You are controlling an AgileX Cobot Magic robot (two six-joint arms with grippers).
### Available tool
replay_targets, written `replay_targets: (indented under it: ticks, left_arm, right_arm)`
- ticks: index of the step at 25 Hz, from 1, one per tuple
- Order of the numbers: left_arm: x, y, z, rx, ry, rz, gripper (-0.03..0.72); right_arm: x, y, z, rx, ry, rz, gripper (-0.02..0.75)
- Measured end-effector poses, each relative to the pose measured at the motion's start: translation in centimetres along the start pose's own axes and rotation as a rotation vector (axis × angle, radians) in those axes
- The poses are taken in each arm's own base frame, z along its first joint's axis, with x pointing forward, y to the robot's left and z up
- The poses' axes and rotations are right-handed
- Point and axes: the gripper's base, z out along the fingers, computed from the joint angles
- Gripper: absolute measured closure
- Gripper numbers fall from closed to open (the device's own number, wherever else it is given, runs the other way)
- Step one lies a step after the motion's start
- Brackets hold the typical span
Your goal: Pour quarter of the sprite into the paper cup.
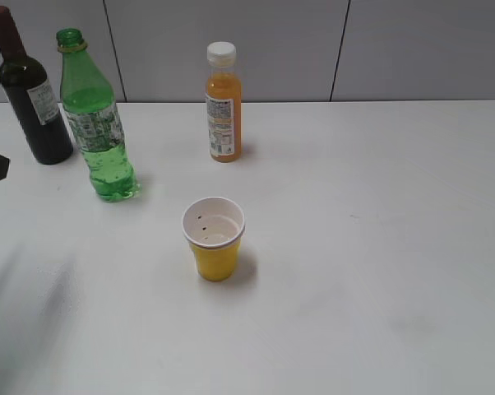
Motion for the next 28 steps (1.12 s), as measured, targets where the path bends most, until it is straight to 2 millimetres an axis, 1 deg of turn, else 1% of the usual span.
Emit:
replay_targets:
  ticks: [4,7,10,13,15,18,23,26,28]
  left_arm:
    - [-1.7,0.3,-0.8,0.031,0.086,0.011,0.099]
    - [-2.9,1.1,-1.7,-0.030,0.186,0.016,0.101]
    - [-3.7,1.9,-3.0,-0.113,0.273,0.013,0.101]
    - [-3.8,1.8,-4.7,-0.115,0.288,-0.029,0.101]
    - [-3.4,1.4,-6.1,-0.089,0.296,-0.051,0.101]
    - [-2.5,0.7,-8.9,-0.056,0.257,-0.078,0.101]
    - [0.4,-0.4,-13.8,-0.034,0.137,-0.097,0.101]
    - [2.4,-0.9,-15.7,-0.030,0.103,-0.098,0.101]
    - [3.8,-1.1,-16.5,-0.030,0.083,-0.096,0.101]
  right_arm:
    - [0.0,0.0,0.0,0.000,0.000,0.000,0.146]
    - [0.0,0.0,0.0,0.000,0.000,0.000,0.146]
    - [0.0,0.0,0.0,0.000,0.000,0.000,0.146]
    - [0.0,0.0,0.0,0.000,0.000,0.000,0.146]
    - [0.0,0.0,0.0,0.000,0.000,0.000,0.146]
    - [0.0,0.0,0.0,0.000,0.000,0.000,0.146]
    - [0.0,0.0,0.0,0.000,0.000,0.000,0.146]
    - [0.0,0.0,0.0,0.000,0.000,0.000,0.146]
    - [0.0,0.0,0.0,0.000,0.000,0.000,0.146]
